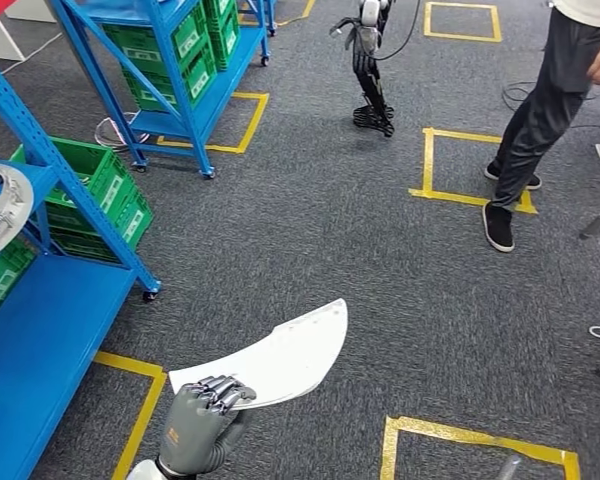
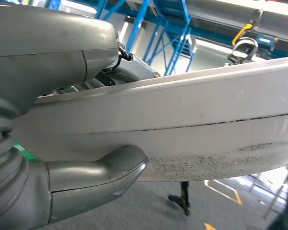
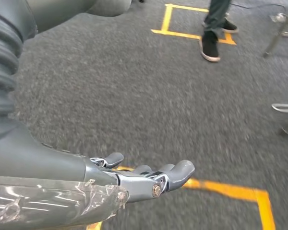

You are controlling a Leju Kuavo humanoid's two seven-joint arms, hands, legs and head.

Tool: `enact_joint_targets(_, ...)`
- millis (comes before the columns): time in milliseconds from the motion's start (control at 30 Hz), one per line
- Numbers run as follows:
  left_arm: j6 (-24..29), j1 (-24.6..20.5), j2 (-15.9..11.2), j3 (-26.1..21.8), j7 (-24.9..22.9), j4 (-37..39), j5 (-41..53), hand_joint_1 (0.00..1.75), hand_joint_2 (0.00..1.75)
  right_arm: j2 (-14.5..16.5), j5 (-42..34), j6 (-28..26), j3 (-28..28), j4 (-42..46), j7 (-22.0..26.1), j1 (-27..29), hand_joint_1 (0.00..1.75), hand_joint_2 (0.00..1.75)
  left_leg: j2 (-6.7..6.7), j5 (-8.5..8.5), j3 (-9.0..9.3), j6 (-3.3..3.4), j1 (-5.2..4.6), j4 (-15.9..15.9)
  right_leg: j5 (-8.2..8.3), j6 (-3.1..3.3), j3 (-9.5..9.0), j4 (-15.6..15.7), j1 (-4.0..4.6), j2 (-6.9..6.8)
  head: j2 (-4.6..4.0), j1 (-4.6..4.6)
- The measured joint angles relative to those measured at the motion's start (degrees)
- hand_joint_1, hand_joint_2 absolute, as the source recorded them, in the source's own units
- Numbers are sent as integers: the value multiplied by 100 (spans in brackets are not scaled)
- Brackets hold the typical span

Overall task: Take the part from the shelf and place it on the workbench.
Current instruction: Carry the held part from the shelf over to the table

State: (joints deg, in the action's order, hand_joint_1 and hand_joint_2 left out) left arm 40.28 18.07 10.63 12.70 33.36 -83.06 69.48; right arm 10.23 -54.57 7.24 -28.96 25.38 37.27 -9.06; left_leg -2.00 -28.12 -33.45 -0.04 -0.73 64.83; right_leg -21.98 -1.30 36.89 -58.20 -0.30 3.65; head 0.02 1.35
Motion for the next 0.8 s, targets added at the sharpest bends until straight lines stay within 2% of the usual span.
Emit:
enact_joint_targets(33, 1, -5, -3, 8, -2, -1, -23, 175, 175, 9, -2, -4, 1, -1, 0, -5, 0, 175, -119, 5, 307, 52, -24, -414, 61, -19, 47, 3, -10, 52, 1, 3)
enact_joint_targets(67, 1, -10, -5, 14, -3, -1, -42, 175, 175, 19, -7, -7, 2, -1, 0, -9, 0, 175, -221, -21, 515, 86, -47, -714, 123, -47, 75, 22, -25, 99, 1, 5)
enact_joint_targets(100, 2, -16, -6, 21, -4, -2, -54, 175, 175, 28, -13, -10, 3, -1, 0, -9, 0, 175, -258, -51, 624, 108, -63, -903, 180, -81, 92, 58, -34, 147, 1, 11)
enact_joint_targets(167, 2, -29, -2, 30, -41, -2, -14, 175, 175, 33, -20, -20, 4, -1, 0, 2, 0, 175, -157, 36, 637, 138, -61, -1077, 295, -145, 121, 172, -43, 219, 1, 13)
enact_joint_targets(200, 2, -35, 3, 28, -73, -2, 27, 175, 175, 33, -27, -26, 4, -2, 0, 8, 0, 175, -91, 105, 635, 161, -49, -1158, 259, -165, 153, 170, -30, 173, 1, 8)
enact_joint_targets(233, 2, -38, 8, 24, -109, -2, 69, 175, 175, 33, -35, -31, 4, -2, 0, 8, 0, 175, -15, 181, 633, 179, -31, -1227, 128, -185, 217, 53, -16, 76, 0, -11)
enact_joint_targets(267, 2, -39, 13, 18, -137, -2, 100, 175, 175, 33, -42, -34, 4, -3, 0, 4, 0, 175, 60, 239, 622, 186, -14, -1269, -85, -201, 317, -195, -11, -57, 0, -23)
enact_joint_targets(333, 2, -34, 16, 7, -162, -2, 126, 175, 175, 33, -50, -36, 4, -3, 0, 0, 0, 175, 215, 302, 561, 180, 1, -1283, -539, -267, 567, -959, -31, -245, 0, -48)
enact_joint_targets(367, 2, -31, 16, 3, -165, -1, 131, 175, 175, 33, -50, -37, 4, -3, 0, 6, 0, 175, 290, 315, 531, 163, 13, -1280, -635, -307, 638, -1250, -56, -283, 1, -47)
enact_joint_targets(400, 1, -31, 17, 1, -165, -1, 133, 175, 175, 33, -50, -37, 4, -3, 0, 14, 0, 175, 362, 310, 511, 138, 33, -1278, -625, -352, 607, -1353, -89, -311, 1, -47)
enact_joint_targets(433, 0, -32, 17, -2, -165, 0, 133, 175, 175, 33, -51, -38, 4, -4, 0, 22, 0, 175, 429, 291, 505, 107, 60, -1275, -524, -403, 448, -1207, -127, -348, 1, -47)
enact_joint_targets(467, 0, -32, 20, -4, -165, 1, 133, 175, 175, 33, -51, -38, 4, -4, 0, 25, 0, 175, 488, 263, 514, 68, 88, -1266, -380, -465, 177, -850, -173, -421, 0, -47)
enact_joint_targets(500, 0, -34, 22, -9, -165, 0, 133, 175, 175, 45, -51, -42, 7, -7, 0, 21, 0, 175, 540, 224, 525, 16, 101, -1248, -297, -543, -132, -430, -207, -555, 0, -60)
enact_joint_targets(533, 0, -36, 23, -14, -165, -1, 135, 175, 175, 57, -55, -48, 15, -9, 0, 15, 0, 175, 589, 182, 545, -40, 104, -1225, -238, -567, -357, -149, -224, -652, 0, -66)
enact_joint_targets(567, 1, -38, 25, -19, -161, -1, 139, 175, 175, 70, -66, -55, 24, -13, 0, 9, 0, 175, 627, 136, 569, -96, 97, -1178, -269, -543, -498, 38, -238, -729, 0, -65)
enact_joint_targets(600, 1, -41, 25, -24, -156, -2, 145, 175, 175, 82, -78, -63, 34, -17, 0, 1, 0, 175, 656, 87, 588, -144, 88, -1139, -344, -473, -536, 65, -231, -741, 0, -58)
enact_joint_targets(633, 1, -44, 26, -26, -144, -2, 150, 175, 175, 81, -90, -70, 40, -20, 0, -3, 0, 175, 689, 38, 612, -186, 94, -1107, -391, -357, -507, 13, -221, -676, 0, -31)
enact_joint_targets(667, 1, -49, 27, -27, -123, -2, 157, 175, 175, 80, -99, -78, 43, -20, 0, -6, 0, 175, 699, -3, 629, -224, 111, -1076, -462, -269, -510, 17, -216, -619, 1, -12)
enact_joint_targets(700, 1, -55, 29, -28, -96, -3, 169, 175, 175, 78, -115, -86, 44, -20, 0, -6, 0, 175, 650, -58, 620, -253, 132, -1016, -495, -200, -522, -10, -200, -556, 1, 10)
enact_joint_targets(733, 2, -62, 31, -28, -62, -7, 182, 175, 175, 74, -142, -92, 45, -20, 0, -8, 0, 175, 562, -151, 539, -271, 148, -833, -524, -145, -552, -15, -184, -496, 1, 29)
enact_joint_targets(767, 3, -65, 32, -31, -31, -10, 196, 175, 175, 71, -172, -96, 47, -20, 0, -12, 0, 175, 451, -276, 370, -274, 157, -518, -550, -97, -595, -13, -169, -435, 1, 49)
enact_joint_targets(800, 4, -62, 32, -35, -4, -13, 207, 175, 175, 68, -202, -98, 50, -21, 0, -17, 0, 175, 342, -416, 100, -259, 153, -79, -583, -57, -639, -9, -148, -376, 1, 67)
